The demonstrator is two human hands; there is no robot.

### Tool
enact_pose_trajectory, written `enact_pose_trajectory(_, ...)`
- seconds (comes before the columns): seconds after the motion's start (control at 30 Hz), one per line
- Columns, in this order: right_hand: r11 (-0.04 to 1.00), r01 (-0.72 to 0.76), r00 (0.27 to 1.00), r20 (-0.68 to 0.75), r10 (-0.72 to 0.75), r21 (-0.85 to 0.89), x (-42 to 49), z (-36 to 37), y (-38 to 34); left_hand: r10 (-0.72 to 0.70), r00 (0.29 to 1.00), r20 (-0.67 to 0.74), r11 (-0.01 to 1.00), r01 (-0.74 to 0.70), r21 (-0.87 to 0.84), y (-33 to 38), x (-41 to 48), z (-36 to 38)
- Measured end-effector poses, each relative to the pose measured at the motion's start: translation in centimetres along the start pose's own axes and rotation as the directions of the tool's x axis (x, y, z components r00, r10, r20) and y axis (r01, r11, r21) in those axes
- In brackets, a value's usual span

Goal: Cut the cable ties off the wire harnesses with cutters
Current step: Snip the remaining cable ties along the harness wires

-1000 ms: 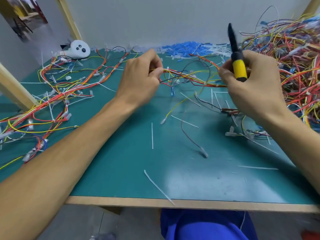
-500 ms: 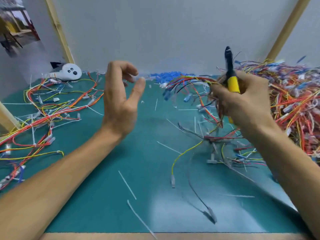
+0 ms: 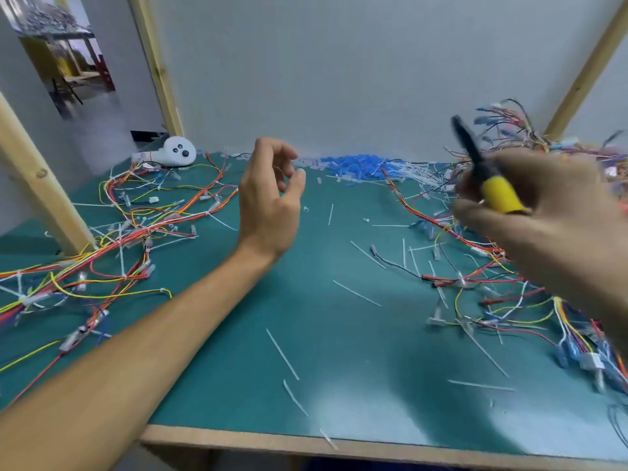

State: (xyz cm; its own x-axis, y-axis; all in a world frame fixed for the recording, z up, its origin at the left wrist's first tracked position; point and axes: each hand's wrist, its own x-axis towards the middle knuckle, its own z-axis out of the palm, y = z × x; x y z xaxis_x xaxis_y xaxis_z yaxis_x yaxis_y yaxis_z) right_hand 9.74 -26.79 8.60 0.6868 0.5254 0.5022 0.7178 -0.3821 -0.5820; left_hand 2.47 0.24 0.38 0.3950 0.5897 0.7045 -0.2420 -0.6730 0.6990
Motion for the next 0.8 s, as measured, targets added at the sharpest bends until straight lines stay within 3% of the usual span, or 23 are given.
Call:
enact_pose_trajectory(0.03, 0.997, -0.069, 0.974, 0.218, 0.060, 0.031, -0.9, 1.3, -0.4, -0.042, 0.999, -0.026, 0.999, 0.041, -0.034, -0.2, 0.3, -0.2)
enact_pose_trajectory(0.07, 0.972, -0.199, 0.872, 0.476, 0.116, 0.127, -2.2, 3.0, -0.9, -0.102, 0.993, -0.057, 0.991, 0.097, -0.088, -0.4, 0.6, -0.4)
enact_pose_trajectory(0.13, 0.755, -0.583, 0.494, 0.869, 0.034, 0.301, -5.4, 6.0, -2.8, -0.280, 0.953, -0.117, 0.938, 0.246, -0.245, -1.0, 1.3, -0.8)
enact_pose_trajectory(0.17, 0.616, -0.724, 0.324, 0.942, -0.091, 0.309, -6.7, 7.3, -3.4, -0.384, 0.914, -0.131, 0.888, 0.326, -0.325, -1.4, 1.7, -0.9)
enact_pose_trajectory(0.2, 0.510, -0.808, 0.210, 0.953, -0.218, 0.294, -7.8, 8.4, -3.6, -0.481, 0.866, -0.134, 0.830, 0.401, -0.389, -1.8, 2.0, -1.1)
enact_pose_trajectory(0.23, 0.442, -0.853, 0.148, 0.941, -0.306, 0.278, -8.5, 9.4, -3.6, -0.563, 0.816, -0.132, 0.774, 0.465, -0.430, -2.2, 2.3, -1.3)
enact_pose_trajectory(0.3, 0.362, -0.891, 0.106, 0.900, -0.422, 0.275, -8.8, 11.1, -3.5, -0.664, 0.735, -0.137, 0.702, 0.549, -0.453, -2.8, 2.6, -1.5)
enact_pose_trajectory(0.37, 0.269, -0.914, 0.179, 0.896, -0.406, 0.305, -7.9, 12.7, -2.7, -0.695, 0.705, -0.141, 0.674, 0.571, -0.468, -3.0, 2.9, -1.7)
enact_pose_trajectory(0.4, 0.215, -0.905, 0.296, 0.906, -0.303, 0.367, -6.8, 13.3, -2.1, -0.697, 0.704, -0.140, 0.670, 0.568, -0.477, -3.0, 3.1, -1.8)
enact_pose_trajectory(0.47, 0.224, -0.785, 0.609, 0.786, 0.110, 0.577, -3.6, 13.8, -0.6, -0.684, 0.715, -0.144, 0.679, 0.553, -0.482, -3.0, 3.4, -2.2)
enact_pose_trajectory(0.5, 0.297, -0.692, 0.722, 0.616, 0.316, 0.658, -1.9, 13.6, 0.2, -0.670, 0.728, -0.142, 0.691, 0.543, -0.476, -3.0, 3.4, -2.2)
enact_pose_trajectory(0.53, 0.369, -0.613, 0.777, 0.448, 0.442, 0.698, -0.3, 13.3, 1.0, -0.653, 0.745, -0.138, 0.706, 0.533, -0.466, -2.9, 3.4, -2.3)
enact_pose_trajectory(0.6, 0.412, -0.504, 0.818, 0.267, 0.509, 0.759, 2.1, 12.5, 2.2, -0.621, 0.773, -0.129, 0.739, 0.522, -0.425, -2.9, 3.3, -2.1)
enact_pose_trajectory(0.67, 0.408, -0.445, 0.867, 0.268, 0.421, 0.797, 2.8, 11.8, 2.7, -0.582, 0.806, -0.107, 0.792, 0.532, -0.300, -3.0, 3.4, -1.8)
enact_pose_trajectory(0.73, 0.466, -0.467, 0.884, 0.384, 0.266, 0.752, 2.5, 12.0, 2.7, -0.530, 0.848, 0.007, 0.848, 0.530, 0.020, -2.9, 3.2, -1.5)
enact_pose_trajectory(0.8, 0.493, -0.522, 0.836, 0.531, 0.135, 0.696, 1.5, 12.9, 2.3, -0.468, 0.869, 0.162, 0.825, 0.364, 0.433, -2.8, 2.3, -1.1)
